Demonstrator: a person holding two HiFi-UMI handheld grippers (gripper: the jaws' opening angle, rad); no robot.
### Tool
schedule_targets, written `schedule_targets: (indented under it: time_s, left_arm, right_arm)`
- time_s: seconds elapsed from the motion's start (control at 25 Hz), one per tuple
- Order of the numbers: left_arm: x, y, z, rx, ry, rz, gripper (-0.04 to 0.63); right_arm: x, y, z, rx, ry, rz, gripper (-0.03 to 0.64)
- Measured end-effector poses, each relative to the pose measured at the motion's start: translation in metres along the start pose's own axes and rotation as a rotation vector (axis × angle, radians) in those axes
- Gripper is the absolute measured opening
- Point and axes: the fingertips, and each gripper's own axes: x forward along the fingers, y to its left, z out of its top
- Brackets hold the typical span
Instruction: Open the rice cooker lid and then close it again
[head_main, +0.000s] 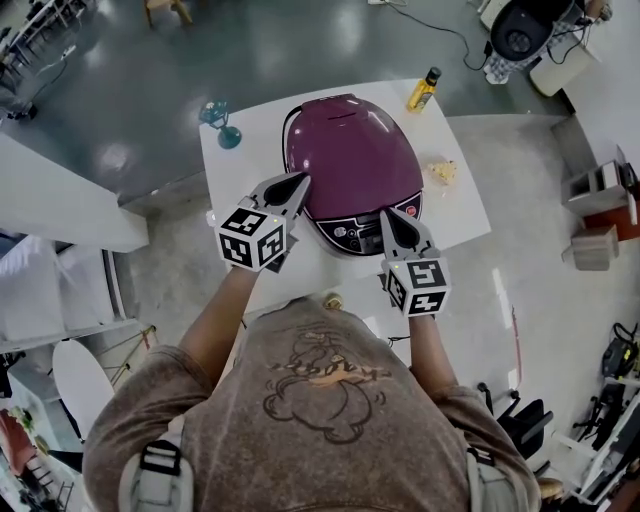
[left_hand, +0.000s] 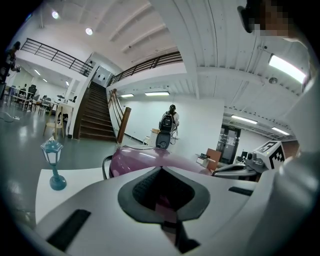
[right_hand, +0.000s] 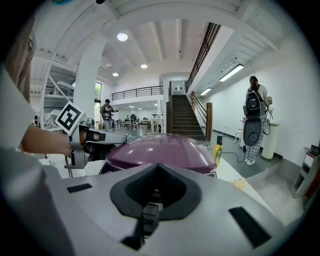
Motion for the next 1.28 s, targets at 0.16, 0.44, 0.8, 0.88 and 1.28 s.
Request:
schedule_targets:
  time_s: [0.16, 0.44, 0.8, 0.88, 1.28]
  left_arm:
    - [-0.003, -0.001, 0.017, 0.002, -0.053, -0.008, 0.021]
    - [-0.006, -0.001, 0.043, 0.026, -0.1, -0.019, 0.021]
    - [-0.005, 0.004, 0.071, 0.06, -0.148, -0.002, 0.021]
    - [-0.005, 0.006, 0.08, 0.071, -0.16, 0.0, 0.021]
    - [-0.001, 0.016, 0.11, 0.093, -0.205, -0.004, 0.021]
  right_arm:
    - [-0.002, -0.001, 0.002, 0.02, -0.021, -0.009, 0.005]
    - [-0.003, -0.001, 0.002, 0.004, -0.028, -0.014, 0.005]
    - [-0.002, 0.0, 0.003, 0.015, -0.025, -0.002, 0.005]
    - [-0.002, 0.0, 0.003, 0.017, -0.024, 0.001, 0.005]
    - [-0.002, -0.001, 0.002, 0.026, -0.021, 0.009, 0.005]
